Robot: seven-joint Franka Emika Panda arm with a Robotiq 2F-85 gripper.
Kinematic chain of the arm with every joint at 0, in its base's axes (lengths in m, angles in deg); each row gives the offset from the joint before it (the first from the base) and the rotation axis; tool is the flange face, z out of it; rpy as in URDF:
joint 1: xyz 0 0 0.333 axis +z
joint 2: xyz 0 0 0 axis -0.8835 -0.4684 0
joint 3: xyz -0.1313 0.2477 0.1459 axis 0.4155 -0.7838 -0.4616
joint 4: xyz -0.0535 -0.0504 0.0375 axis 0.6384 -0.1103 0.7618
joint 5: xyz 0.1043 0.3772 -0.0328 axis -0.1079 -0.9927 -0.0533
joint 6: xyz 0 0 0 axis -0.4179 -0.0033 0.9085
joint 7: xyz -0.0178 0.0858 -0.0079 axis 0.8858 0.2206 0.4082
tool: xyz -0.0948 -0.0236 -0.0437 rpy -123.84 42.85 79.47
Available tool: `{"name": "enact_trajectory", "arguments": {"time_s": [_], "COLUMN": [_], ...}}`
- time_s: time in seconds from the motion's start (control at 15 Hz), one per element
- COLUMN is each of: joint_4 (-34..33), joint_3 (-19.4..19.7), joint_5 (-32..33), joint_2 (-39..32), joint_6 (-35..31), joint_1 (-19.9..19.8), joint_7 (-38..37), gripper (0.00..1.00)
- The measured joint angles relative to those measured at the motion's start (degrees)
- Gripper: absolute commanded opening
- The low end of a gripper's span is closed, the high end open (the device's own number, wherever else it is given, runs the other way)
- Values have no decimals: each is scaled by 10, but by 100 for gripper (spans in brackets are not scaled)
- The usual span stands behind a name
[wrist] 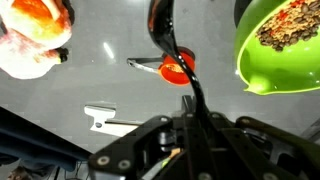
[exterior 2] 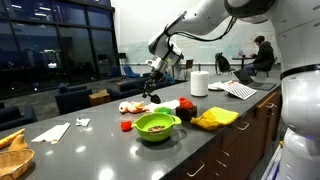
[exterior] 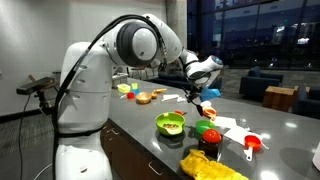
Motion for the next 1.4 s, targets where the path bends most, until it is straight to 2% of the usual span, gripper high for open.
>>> {"name": "enact_trajectory", "arguments": {"time_s": [0.4,0.8,0.87,0.93,1.0,1.4], "joint_4": [1,-1,-3,-6,-7,-9], "joint_3": [13,21,21,22,22,22], "joint_5": [-75,-92,-92,-92,-91,-68], "joint_2": [-46,-89,-93,-95,-95,-110], "joint_6": [-21,-21,-20,-18,-18,-16], "joint_1": [-18,-25,-25,-25,-25,-22], "joint_7": [85,115,115,115,113,102], "gripper": [1,1,8,30,32,73]}}
